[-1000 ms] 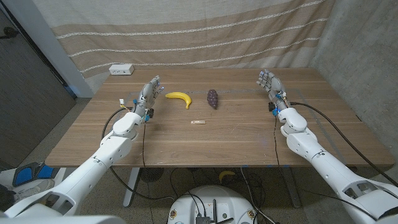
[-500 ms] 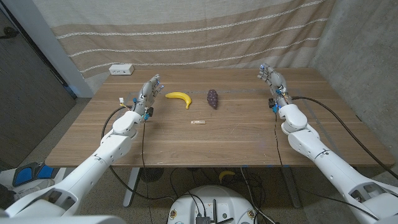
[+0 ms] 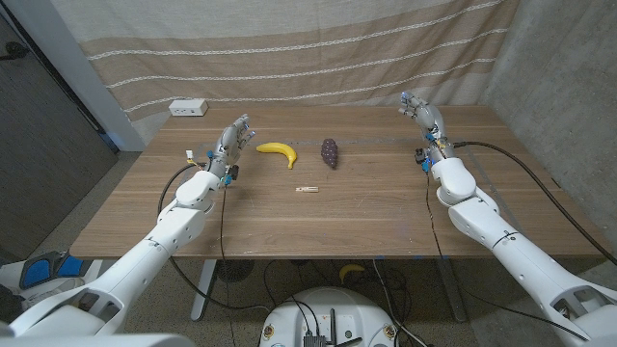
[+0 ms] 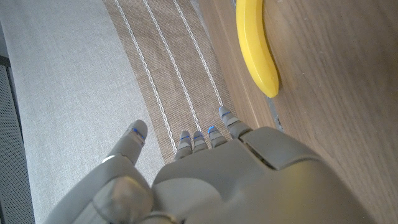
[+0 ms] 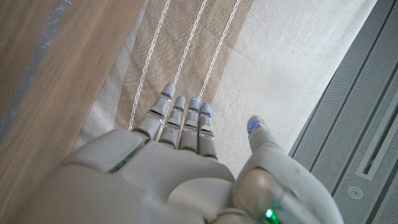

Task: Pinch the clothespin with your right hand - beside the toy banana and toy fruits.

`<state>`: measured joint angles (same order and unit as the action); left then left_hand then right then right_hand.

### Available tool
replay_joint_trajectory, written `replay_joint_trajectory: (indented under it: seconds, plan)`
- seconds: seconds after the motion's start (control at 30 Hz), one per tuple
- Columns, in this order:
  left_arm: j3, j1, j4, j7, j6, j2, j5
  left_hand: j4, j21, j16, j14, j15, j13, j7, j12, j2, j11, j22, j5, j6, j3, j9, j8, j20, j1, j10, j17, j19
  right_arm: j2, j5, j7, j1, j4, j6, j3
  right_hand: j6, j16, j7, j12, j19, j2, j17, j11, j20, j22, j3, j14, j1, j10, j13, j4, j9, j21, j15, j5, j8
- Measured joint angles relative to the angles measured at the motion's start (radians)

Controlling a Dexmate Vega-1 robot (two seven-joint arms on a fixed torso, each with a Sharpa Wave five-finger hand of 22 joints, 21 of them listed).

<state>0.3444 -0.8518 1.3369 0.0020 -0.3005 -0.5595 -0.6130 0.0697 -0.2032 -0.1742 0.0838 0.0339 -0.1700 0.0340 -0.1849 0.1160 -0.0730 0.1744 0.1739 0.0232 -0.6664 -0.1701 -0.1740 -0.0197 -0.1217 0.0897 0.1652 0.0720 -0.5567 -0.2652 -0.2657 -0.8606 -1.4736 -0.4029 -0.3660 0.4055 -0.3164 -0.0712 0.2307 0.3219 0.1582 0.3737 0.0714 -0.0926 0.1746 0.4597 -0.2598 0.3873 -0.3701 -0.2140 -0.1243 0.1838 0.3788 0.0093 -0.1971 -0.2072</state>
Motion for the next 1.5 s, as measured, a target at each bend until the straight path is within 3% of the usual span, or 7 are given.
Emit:
replay_joint_trajectory:
  seconds: [0.6,1.5]
  plan:
    - [0.007,0.008,0.0,0.003,0.0,0.003,0.007,0.004,0.0,0.0,0.0,0.0,0.0,0.005,0.0,0.004,0.0,0.0,0.0,-0.005,0.004,0.0,0.0,-0.004,-0.004,0.0,0.0,0.004,-0.048,0.14,-0.056,-0.03,-0.108,0.063,-0.006,0.018,-0.006,0.007,0.0,0.016,-0.003,0.0,-0.015,0.002,0.0,0.004,-0.01,0.031,-0.018,0.0,-0.021,0.0,0.0,-0.007,-0.008,-0.004]
    - [0.011,0.003,0.022,0.011,0.009,0.001,0.014,0.008,0.0,0.0,0.0,0.0,0.0,0.005,0.0,0.004,0.0,0.0,0.0,-0.005,0.008,0.0,0.0,-0.004,-0.004,0.0,0.0,0.004,-0.109,0.311,-0.09,-0.069,-0.237,0.147,-0.019,0.051,-0.02,0.019,0.006,0.037,0.007,0.005,-0.02,0.002,0.0,0.006,-0.035,0.041,-0.049,-0.002,-0.029,0.0,-0.007,-0.022,-0.015,-0.006]
